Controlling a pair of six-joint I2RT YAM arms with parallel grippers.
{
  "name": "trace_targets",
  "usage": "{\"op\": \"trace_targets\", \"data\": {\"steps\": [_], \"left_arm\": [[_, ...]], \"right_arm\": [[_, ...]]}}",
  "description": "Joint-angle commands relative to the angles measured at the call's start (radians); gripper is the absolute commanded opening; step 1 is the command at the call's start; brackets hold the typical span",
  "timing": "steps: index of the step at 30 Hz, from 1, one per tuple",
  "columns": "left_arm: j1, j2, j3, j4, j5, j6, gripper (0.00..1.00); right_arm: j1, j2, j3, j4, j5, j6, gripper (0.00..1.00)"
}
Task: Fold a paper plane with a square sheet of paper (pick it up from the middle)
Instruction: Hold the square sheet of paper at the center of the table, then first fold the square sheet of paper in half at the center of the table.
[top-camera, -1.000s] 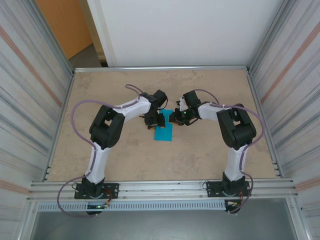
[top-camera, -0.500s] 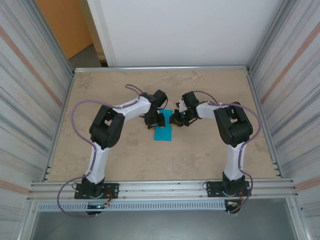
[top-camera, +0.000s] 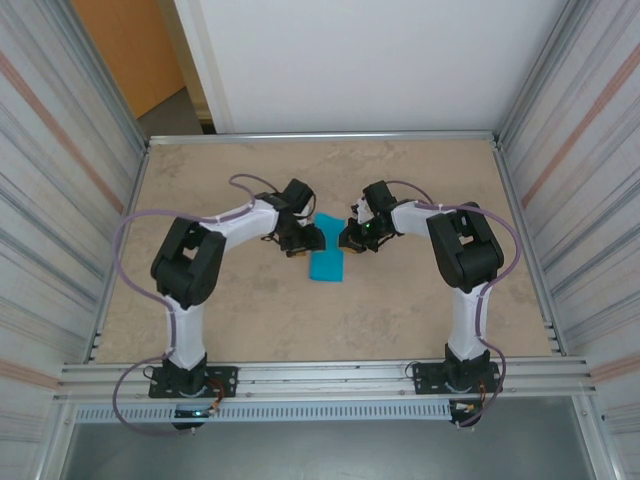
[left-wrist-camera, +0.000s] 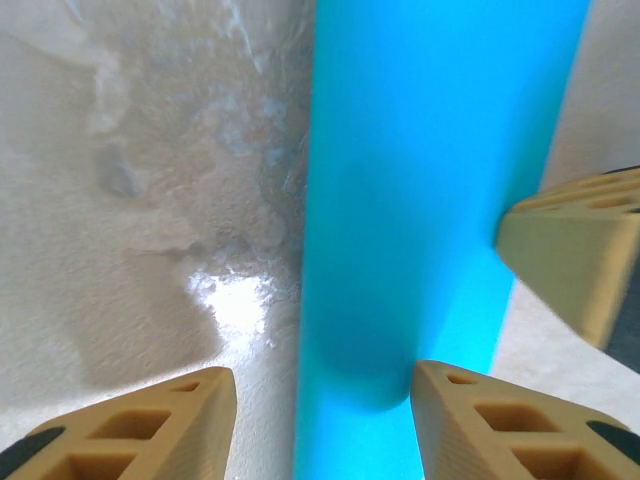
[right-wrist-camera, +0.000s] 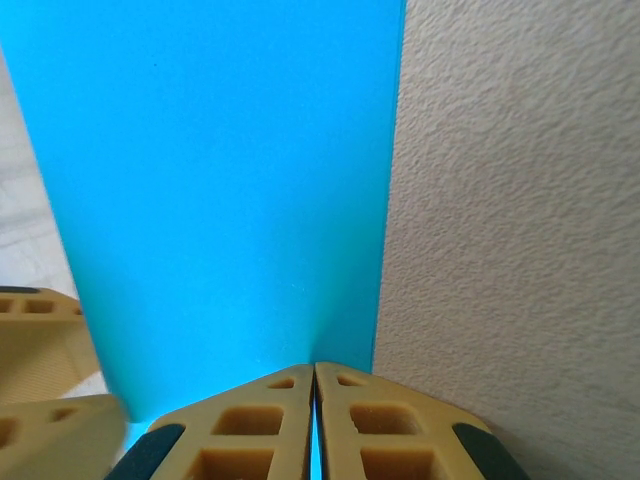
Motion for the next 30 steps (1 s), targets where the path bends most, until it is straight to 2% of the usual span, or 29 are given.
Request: {"op": "trace_targets", "data": {"steps": [1,8,14,30], "left_arm": [[0.025,-0.059,-0.047,0.144,0.116,0.034,0.49],[0.018,-0.077,-0.072,0.227,0.193,0.046,0.39],[-0.013,-0.014,-0.022,0.217,0.255,0.062,0.3],[-0.022,0.14,0.101,0.088,0.225,0.072,0.18]], "right_arm": [[0.008,0.098,-0.038,-0.138,0.166,-0.024,0.12],[0.013,0.106,-0.036,-0.145,0.17,-0.027,0.12],[0.014,0.109,-0.037,-0.149,0.172,-0.026,0.11],[0.018,0.119,-0.04,-0.165,0.184,-0.03,0.11]]}}
